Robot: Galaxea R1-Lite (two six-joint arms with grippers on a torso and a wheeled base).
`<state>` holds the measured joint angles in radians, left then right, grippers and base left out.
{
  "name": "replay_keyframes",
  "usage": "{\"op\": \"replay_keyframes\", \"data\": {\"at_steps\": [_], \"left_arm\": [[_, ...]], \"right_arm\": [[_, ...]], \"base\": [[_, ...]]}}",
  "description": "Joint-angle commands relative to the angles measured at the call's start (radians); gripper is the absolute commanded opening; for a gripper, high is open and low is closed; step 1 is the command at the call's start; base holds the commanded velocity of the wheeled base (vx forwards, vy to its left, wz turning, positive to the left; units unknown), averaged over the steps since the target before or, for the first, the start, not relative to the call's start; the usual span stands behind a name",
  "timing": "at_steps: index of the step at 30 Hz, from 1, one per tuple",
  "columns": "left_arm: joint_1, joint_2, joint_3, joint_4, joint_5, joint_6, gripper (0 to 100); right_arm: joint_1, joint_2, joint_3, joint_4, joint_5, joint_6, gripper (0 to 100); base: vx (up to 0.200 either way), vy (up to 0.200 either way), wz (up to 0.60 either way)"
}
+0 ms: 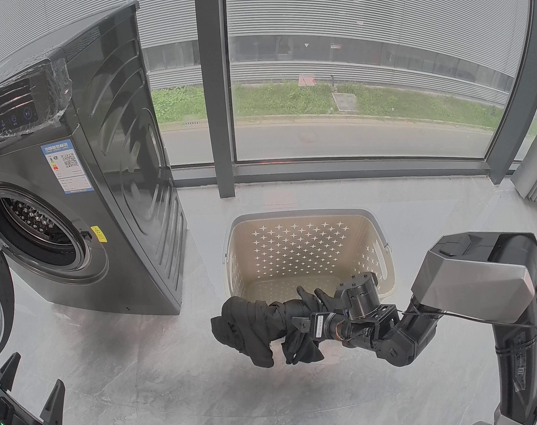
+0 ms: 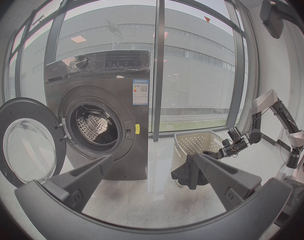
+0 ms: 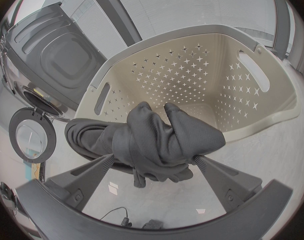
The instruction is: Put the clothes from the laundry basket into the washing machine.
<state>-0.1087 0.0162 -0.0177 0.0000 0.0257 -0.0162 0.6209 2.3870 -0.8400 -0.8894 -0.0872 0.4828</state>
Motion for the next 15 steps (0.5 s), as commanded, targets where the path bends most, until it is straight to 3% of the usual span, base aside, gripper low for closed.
{"op": "replay_keyframes", "data": {"at_steps": [1, 10, 11, 15], "left_arm": [[0.0, -0.016, 0.018, 0.0, 0.0, -0.001, 100], [0.0, -0.016, 0.018, 0.0, 0.002, -0.002, 100], [0.0, -0.016, 0.018, 0.0, 0.002, -0.001, 100], [0.0, -0.016, 0.018, 0.0, 0.002, -0.002, 100]], "right_arm": [[0.0, 0.029, -0.031, -0.002, -0.009, 0.01, 100], [-0.004, 0.055, -0.048, -0.014, -0.011, 0.013, 100], [-0.004, 0.057, -0.048, -0.013, -0.011, 0.016, 0], [-0.001, 0.054, -0.05, -0.014, -0.011, 0.034, 0]], "base": [[0.0, 0.0, 0.0], [0.0, 0.0, 0.0], [0.0, 0.0, 0.0], [0.0, 0.0, 0.0]]}}
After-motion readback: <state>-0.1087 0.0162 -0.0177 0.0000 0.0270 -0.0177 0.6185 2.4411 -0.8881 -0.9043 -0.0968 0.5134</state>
